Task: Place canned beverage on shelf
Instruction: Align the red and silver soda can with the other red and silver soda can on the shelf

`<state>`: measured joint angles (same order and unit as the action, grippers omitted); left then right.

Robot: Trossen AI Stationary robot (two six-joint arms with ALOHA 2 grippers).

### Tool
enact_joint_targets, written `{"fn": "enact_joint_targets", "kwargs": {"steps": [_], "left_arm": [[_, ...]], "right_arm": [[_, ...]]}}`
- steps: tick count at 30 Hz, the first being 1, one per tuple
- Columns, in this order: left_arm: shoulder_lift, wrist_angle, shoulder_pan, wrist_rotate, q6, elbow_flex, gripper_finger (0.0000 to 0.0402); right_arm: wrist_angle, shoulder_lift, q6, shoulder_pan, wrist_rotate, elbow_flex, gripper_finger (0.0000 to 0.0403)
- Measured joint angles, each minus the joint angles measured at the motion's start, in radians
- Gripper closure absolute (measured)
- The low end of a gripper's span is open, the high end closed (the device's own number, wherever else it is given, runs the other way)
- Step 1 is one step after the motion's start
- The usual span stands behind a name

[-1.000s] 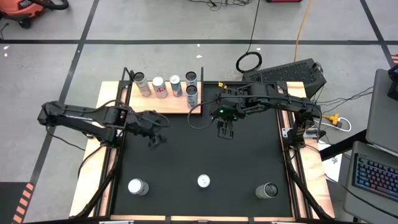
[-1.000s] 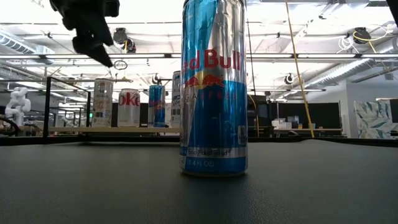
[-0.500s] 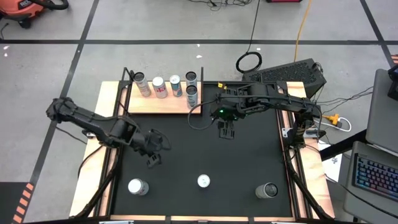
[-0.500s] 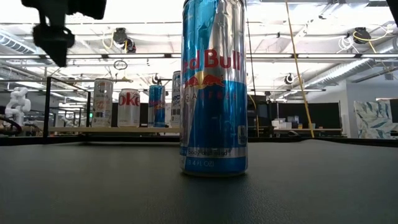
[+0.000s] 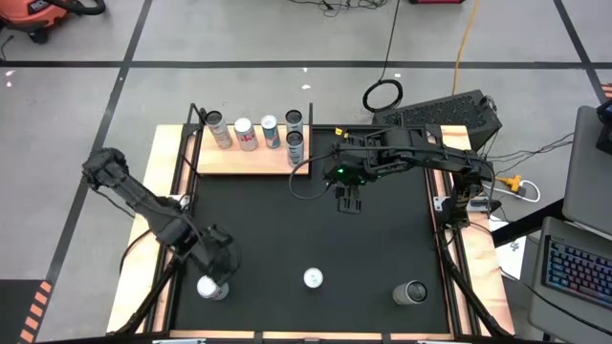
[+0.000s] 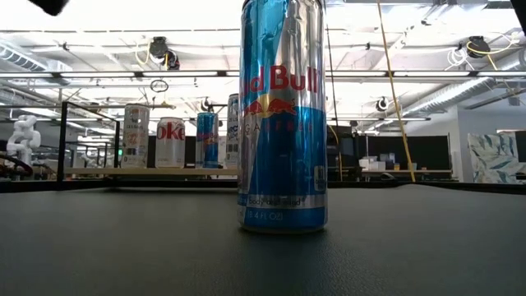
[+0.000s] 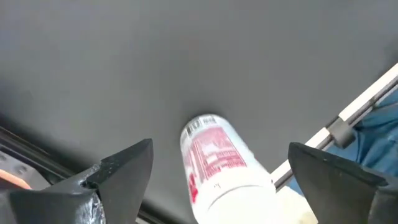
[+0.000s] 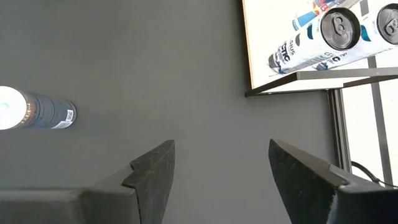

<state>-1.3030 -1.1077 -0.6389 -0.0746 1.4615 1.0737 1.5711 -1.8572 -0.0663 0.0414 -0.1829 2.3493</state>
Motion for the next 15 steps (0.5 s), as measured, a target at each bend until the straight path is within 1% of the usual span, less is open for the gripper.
{"fn": "enact_joint_targets", "kwargs": {"steps": [2,7,11,15], "left_arm": [[-0.024,0.014,-0.027,-0.01,0.035,0.0,0.0029],[-0.077,0.029,-0.077,-0.088,0.1,0.0,0.0029],[-0.096,0.039,-0.096,-0.092,0.105,0.0,0.0029],[-0.111,0.092,-0.111,-0.092,0.106,0.0,0.0029]], "right_arm": [[0.0,0.0,0.0,0.0,0.0,0.0,0.0163],[0.0,0.0,0.0,0.0,0.0,0.0,0.0163],[0.0,0.0,0.012,0.0,0.0,0.0,0.0163],[0.0,0.0,0.027,0.0,0.0,0.0,0.0163]]}}
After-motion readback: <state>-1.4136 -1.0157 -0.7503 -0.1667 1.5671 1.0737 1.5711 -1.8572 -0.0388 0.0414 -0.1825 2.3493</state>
